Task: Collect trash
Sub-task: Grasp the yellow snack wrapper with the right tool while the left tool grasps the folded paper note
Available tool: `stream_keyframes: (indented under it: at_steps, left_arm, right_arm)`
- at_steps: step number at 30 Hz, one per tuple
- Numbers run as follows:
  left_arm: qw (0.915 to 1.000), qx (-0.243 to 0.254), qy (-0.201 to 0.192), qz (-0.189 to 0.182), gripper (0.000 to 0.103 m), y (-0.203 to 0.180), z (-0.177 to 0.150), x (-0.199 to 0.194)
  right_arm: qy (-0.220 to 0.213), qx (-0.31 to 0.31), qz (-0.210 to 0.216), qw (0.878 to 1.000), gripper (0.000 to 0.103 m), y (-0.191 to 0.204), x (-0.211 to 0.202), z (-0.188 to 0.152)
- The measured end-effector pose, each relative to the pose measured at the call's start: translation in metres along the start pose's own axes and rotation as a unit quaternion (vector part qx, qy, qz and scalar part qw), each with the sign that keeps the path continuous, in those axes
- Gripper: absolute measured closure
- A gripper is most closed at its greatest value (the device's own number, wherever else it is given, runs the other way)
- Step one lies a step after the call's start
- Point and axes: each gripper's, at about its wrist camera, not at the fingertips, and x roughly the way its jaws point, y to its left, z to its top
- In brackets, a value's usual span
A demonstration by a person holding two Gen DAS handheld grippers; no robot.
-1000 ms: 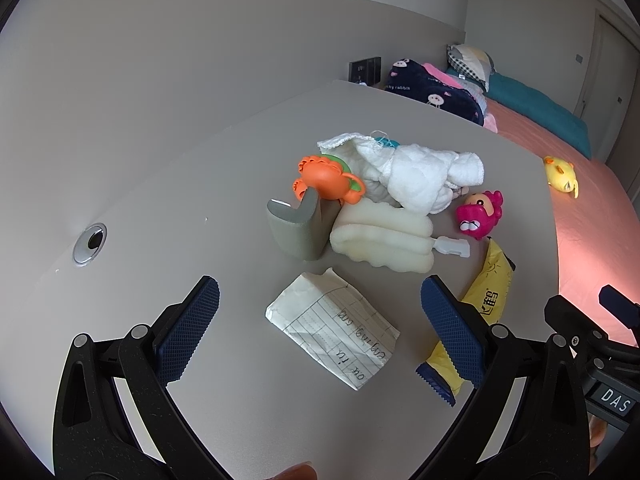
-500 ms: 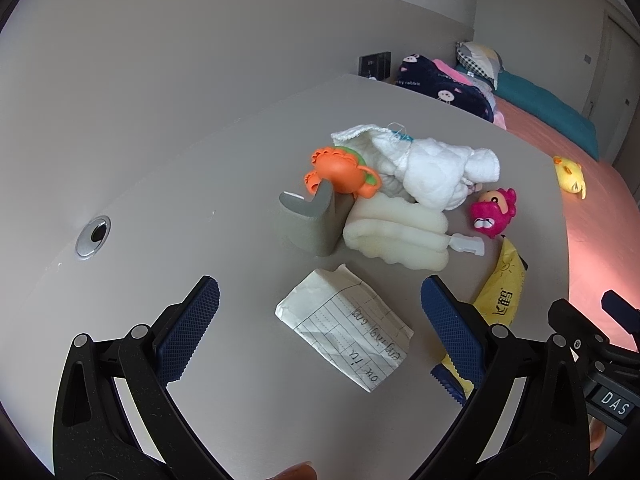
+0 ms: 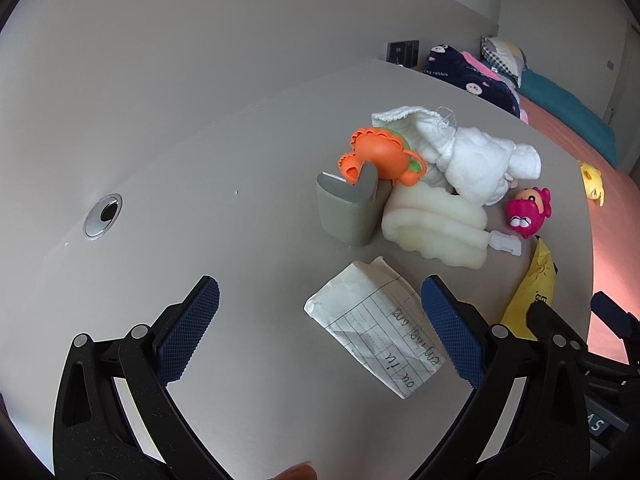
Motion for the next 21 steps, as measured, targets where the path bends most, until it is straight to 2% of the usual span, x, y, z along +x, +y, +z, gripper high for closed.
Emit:
stream_keyframes:
  at_steps: [5,8,14,16,18,21]
  left_arm:
    - [0.9999,-0.007,0.010,0.004,0.006,0.005,-0.001,0.005]
    - [0.9999,-0.008,0.014,0.006,0.006,0.003,-0.001,0.008]
    - [0.9999,-0.006,0.013,0.005,0.006,0.004,-0.002,0.008]
    - [0.9999,-0.004,0.014,0.004,0.006,0.003,-0.002,0.008]
    - [0.9998,-0.001,0.017,0.000,0.006,0.001,-0.002,0.009]
    - [0.9997,0.005,0.025,-0.008,0.006,-0.002,-0.002,0.012]
  right_arm:
    - [0.016,-0.007,0.001,1.000,0.009,0.005,0.012,0.001]
    - [0.024,-0.014,0.001,1.000,0.017,0.007,0.016,-0.002]
    - [0.021,-0.035,-0.014,0.999,0.048,0.008,0.016,-0.006]
    - [0.019,-0.030,-0.014,0.999,0.064,0.004,0.015,-0.005]
    - [0.021,-0.016,0.003,1.000,0.072,-0.003,0.013,-0.004]
    - [0.023,0.000,0.019,1.000,0.078,-0.012,0.010,-0.003]
